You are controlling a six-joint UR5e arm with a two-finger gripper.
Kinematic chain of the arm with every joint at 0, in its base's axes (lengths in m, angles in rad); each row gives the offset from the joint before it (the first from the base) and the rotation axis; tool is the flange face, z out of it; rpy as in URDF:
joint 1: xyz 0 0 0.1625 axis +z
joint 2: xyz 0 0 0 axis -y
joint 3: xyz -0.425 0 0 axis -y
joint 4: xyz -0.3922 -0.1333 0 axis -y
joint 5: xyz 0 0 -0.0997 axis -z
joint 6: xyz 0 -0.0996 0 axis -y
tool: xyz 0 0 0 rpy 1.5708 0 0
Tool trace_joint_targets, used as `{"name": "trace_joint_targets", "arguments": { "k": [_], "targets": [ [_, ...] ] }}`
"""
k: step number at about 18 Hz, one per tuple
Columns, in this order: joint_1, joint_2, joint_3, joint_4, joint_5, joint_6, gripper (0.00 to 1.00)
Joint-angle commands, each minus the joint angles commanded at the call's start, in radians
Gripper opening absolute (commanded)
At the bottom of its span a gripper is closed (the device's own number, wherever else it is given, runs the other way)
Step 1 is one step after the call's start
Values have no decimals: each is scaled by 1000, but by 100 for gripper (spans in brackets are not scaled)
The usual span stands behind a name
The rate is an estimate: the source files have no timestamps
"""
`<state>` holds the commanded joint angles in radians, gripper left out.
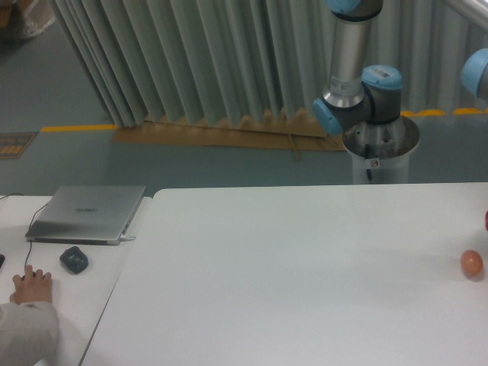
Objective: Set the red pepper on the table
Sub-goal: 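Lower the gripper holding the red pepper toward the table surface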
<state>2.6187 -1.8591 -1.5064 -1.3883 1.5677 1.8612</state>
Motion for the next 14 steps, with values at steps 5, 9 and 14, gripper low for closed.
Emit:
{"name": "trace_joint_targets", "arguments": {
  "k": [5, 9, 14],
  "targets": [
    [-77, -12, 15, 35, -49, -163, 52],
    [-138, -55, 15, 123, -45, -310, 52],
    [-155, -100, 15, 201, -40, -350, 52]
  ]
}}
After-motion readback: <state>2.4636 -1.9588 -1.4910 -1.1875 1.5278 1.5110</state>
